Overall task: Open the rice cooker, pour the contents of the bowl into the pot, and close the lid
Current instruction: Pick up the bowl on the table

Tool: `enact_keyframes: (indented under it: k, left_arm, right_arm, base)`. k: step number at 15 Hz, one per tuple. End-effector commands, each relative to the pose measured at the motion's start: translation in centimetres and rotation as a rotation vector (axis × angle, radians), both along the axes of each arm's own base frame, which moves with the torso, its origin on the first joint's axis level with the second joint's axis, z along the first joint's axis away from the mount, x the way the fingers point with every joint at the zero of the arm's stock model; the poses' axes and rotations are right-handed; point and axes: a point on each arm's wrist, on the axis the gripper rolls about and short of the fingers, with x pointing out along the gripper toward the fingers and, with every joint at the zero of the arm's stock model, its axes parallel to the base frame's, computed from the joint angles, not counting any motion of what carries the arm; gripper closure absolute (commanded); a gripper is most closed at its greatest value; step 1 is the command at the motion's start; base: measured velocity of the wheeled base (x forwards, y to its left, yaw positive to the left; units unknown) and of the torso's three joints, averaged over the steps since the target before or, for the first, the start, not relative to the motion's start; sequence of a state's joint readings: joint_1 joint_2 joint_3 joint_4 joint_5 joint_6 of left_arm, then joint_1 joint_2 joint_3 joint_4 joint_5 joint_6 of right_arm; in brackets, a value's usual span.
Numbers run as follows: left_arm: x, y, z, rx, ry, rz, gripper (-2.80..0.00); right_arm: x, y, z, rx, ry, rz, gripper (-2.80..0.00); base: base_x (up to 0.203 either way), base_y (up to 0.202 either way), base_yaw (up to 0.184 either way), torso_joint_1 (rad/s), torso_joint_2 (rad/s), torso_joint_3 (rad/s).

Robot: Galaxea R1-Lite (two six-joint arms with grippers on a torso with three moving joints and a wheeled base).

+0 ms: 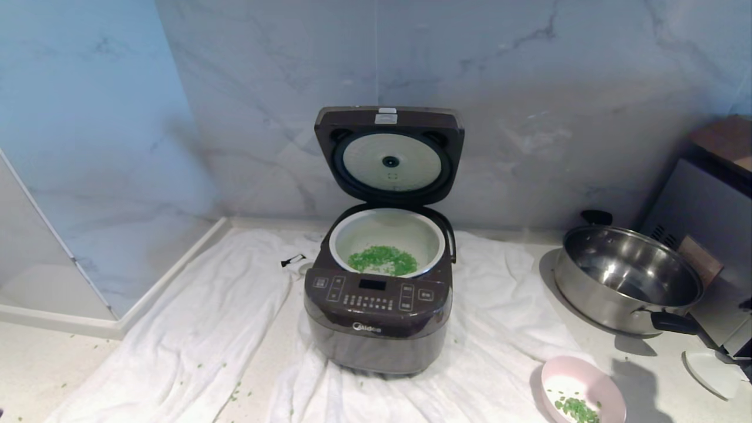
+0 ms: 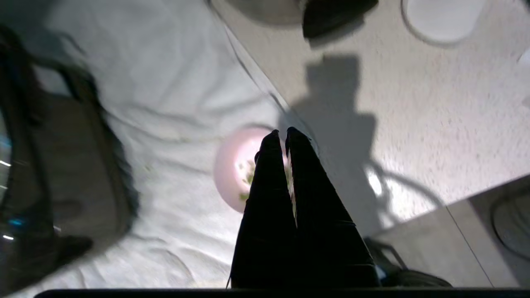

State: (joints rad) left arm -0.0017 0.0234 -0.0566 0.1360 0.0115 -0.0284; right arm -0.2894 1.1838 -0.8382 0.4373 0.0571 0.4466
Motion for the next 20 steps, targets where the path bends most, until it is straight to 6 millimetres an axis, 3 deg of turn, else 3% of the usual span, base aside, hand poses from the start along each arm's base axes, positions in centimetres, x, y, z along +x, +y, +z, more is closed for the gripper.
enact_keyframes:
  k: [1, 4, 10, 11, 12, 17, 20]
  left_arm:
    - [0.0, 0.0, 0.0, -0.001, 0.0, 0.001, 0.0]
    - [0.0, 0.0, 0.0, -0.001, 0.0, 0.001, 0.0]
    - [0.0, 0.0, 0.0, -0.001, 0.0, 0.001, 0.0]
    - [0.0, 0.0, 0.0, -0.001, 0.0, 0.001, 0.0]
    - [0.0, 0.0, 0.0, -0.001, 0.0, 0.0, 0.0]
    - [0.0, 0.0, 0.0, -0.001, 0.0, 0.001, 0.0]
    - [0.0, 0.0, 0.0, -0.001, 0.0, 0.001, 0.0]
  right_arm:
    - [2.1, -1.2, -3.6, 0.076, 0.187, 0.057, 0.0]
    - [1.7, -0.5, -6.1, 0.063, 0.302, 0.194, 0.0]
    - [3.5, -0.9, -9.7, 0.142, 0.501, 0.234, 0.0]
    - [4.0, -1.0, -10.3, 0.144, 0.512, 0.242, -1.6]
    - [4.6, -1.2, -10.7, 0.138, 0.505, 0.249, -2.8]
    - [6.7, -1.7, -12.6, 0.167, 0.485, 0.278, -2.8]
    - [7.4, -0.4, -13.1, 0.196, 0.472, 0.374, -2.8]
  base:
    - [0.0, 0.0, 0.0, 0.0, 0.0, 0.0]
    - [0.0, 0.0, 0.0, 0.0, 0.0, 0.0]
    - [0.0, 0.0, 0.0, 0.0, 0.0, 0.0]
    - [0.0, 0.0, 0.0, 0.0, 0.0, 0.0]
    - [0.0, 0.0, 0.0, 0.0, 0.0, 0.0]
    - [0.0, 0.0, 0.0, 0.0, 0.0, 0.0]
    - [0.0, 0.0, 0.0, 0.0, 0.0, 0.0]
